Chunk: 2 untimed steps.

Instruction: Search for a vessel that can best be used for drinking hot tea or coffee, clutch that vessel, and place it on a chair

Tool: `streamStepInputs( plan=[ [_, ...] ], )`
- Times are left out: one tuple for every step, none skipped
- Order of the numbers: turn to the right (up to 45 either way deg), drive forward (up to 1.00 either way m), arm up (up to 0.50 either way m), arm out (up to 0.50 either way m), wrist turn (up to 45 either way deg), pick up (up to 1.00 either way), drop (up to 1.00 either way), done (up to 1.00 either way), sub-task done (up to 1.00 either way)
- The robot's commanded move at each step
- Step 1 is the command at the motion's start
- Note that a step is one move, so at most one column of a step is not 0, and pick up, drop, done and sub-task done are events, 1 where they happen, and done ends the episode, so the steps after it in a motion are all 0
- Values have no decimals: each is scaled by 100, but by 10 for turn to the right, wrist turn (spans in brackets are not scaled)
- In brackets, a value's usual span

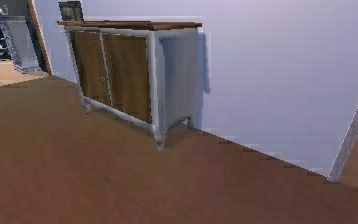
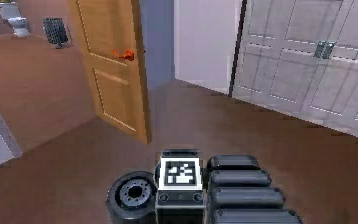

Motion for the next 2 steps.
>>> streamStepInputs(
  plan=[
    [-90, 0, 0, 0, 0, 0, 0, 0, 0],
    [450, 0, 0, 0, 0, 0, 0, 0, 0]
  ],
)
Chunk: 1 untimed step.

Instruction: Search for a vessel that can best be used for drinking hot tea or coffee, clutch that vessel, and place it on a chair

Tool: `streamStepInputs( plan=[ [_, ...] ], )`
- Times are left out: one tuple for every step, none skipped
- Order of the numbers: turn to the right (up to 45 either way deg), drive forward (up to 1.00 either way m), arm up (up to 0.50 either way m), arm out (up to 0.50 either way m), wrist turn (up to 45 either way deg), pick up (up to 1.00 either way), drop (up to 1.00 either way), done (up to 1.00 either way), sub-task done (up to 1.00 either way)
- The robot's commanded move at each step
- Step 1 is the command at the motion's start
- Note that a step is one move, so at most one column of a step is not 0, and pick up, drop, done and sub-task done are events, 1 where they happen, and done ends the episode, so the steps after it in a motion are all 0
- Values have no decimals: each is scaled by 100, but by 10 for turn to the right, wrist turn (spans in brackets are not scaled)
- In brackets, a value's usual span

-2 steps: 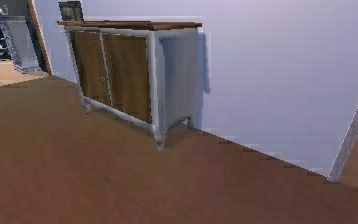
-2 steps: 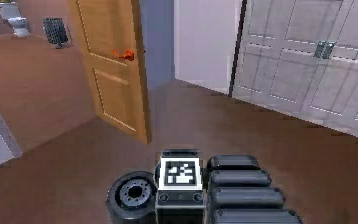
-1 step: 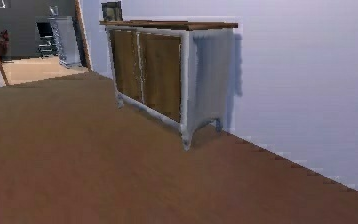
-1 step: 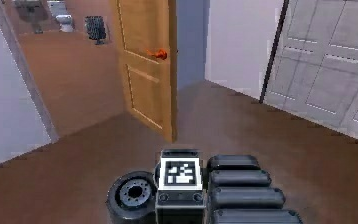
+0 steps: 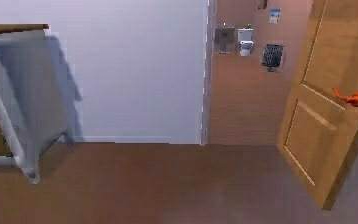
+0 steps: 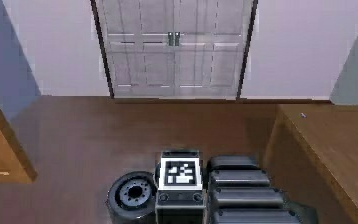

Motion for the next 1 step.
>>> streamStepInputs(
  plan=[
    [450, 0, 0, 0, 0, 0, 0, 0, 0]
  ],
)
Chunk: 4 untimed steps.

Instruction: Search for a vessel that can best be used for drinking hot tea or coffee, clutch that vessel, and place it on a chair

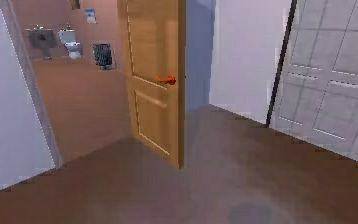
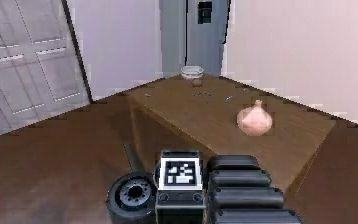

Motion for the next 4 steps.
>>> streamStepInputs(
  plan=[
    [390, 0, 0, 0, 0, 0, 0, 0, 0],
    [-450, 0, 0, 0, 0, 0, 0, 0, 0],
    [-450, 0, 0, 0, 0, 0, 0, 0, 0],
    [-240, 0, 0, 0, 0, 0, 0, 0, 0]
  ],
)
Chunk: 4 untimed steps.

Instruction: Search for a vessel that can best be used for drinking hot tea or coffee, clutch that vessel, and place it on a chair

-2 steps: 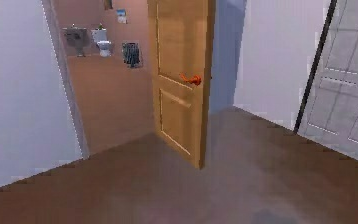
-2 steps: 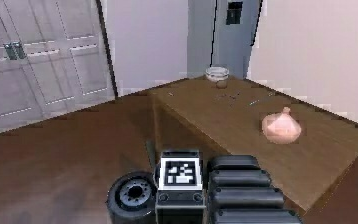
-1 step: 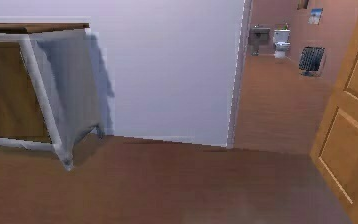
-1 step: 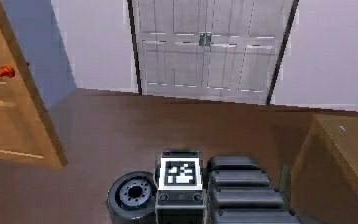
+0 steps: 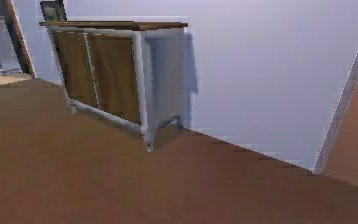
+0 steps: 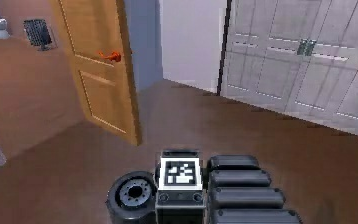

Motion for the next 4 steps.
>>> streamStepInputs(
  plan=[
    [-450, 0, 0, 0, 0, 0, 0, 0, 0],
    [-450, 0, 0, 0, 0, 0, 0, 0, 0],
    [-390, 0, 0, 0, 0, 0, 0, 0, 0],
    [0, 60, 0, 0, 0, 0, 0, 0, 0]
  ],
)
